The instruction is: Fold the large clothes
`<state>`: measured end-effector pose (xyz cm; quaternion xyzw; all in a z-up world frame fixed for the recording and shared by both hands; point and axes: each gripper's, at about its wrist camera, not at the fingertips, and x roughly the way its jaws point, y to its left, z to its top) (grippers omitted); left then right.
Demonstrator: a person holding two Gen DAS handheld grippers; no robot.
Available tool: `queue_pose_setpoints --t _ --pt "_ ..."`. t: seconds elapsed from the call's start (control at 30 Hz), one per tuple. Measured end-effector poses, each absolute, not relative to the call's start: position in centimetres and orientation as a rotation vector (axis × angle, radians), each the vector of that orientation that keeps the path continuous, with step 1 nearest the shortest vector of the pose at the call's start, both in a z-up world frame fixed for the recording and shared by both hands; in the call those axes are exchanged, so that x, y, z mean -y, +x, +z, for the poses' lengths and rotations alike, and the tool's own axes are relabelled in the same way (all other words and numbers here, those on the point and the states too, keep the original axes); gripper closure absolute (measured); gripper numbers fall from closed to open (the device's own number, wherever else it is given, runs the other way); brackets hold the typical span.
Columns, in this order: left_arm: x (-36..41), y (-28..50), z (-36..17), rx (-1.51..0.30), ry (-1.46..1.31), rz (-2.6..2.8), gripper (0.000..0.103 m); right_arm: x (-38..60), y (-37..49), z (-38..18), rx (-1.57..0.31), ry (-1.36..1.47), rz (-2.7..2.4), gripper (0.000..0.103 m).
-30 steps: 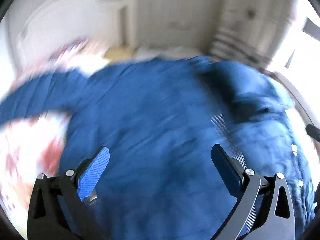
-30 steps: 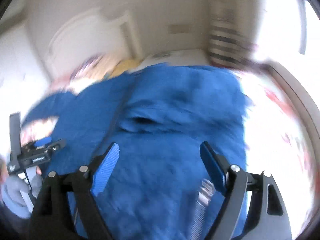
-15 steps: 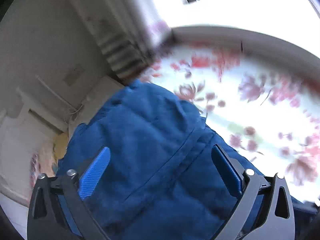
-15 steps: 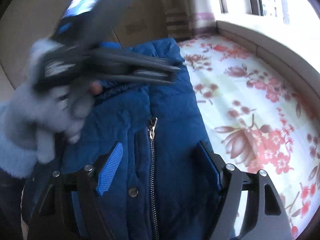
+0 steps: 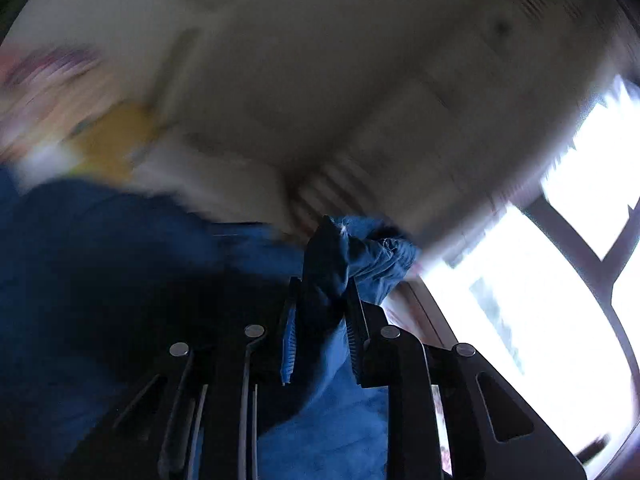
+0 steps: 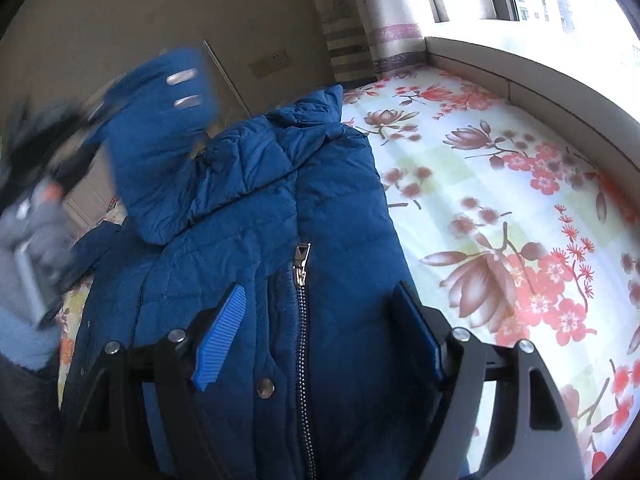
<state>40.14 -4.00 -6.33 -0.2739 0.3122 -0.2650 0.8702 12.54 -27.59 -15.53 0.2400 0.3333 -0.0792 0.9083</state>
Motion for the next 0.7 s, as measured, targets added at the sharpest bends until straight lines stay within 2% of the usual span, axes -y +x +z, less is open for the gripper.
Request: queue_pose_setpoints --t 0.07,0.1,0.13,0.17,0.2,0.27,0.5,0.6,0.7 --pt "-1.2 40.0 -9.5 -0.724 -0.641 -0.478 0.079 27.5 12.5 -15.5 -0.690 0.494 -0.159 0.027" --pt "-3.3 39.8 -11.5 -0.767 -0.668 -0.444 0.073 27.5 12.6 -15.5 -0.692 0.493 -0.158 0.027" --pt "-4.8 39.7 -13.1 -0.805 -0.700 -0.417 0.056 27.5 12.6 -15.6 -0.696 0.492 -0.157 0.027" --pt "-5.8 39.6 -14.4 -0.836 -0.733 -0.402 0.046 27.5 12.7 -15.6 -0.700 0.492 -0.158 0.027" --pt "-6.7 39.6 -15.7 -0.868 -0.774 -0.393 0.044 27.5 12.8 -15.7 -0.708 0.491 -0.161 0.027" --pt "-7.8 39.6 -17.5 -0.888 -0.857 -0.419 0.044 27.5 12.9 -15.7 -0.715 0.485 -0.167 0.027" --pt "-6.3 41.3 -17.5 -0.895 -0.855 -0.439 0.043 27.3 13.1 -14.3 -0.716 0.425 -0.221 0.027" --pt "-4.6 40.6 -16.9 -0.877 -0.731 -0.425 0.055 26.7 14.8 -12.1 -0.691 0.287 -0.234 0.027" --pt "-4.2 40.6 -16.2 -0.862 -0.672 -0.437 0.074 26.5 19.6 -12.0 -0.750 0.073 -0.237 0.027"
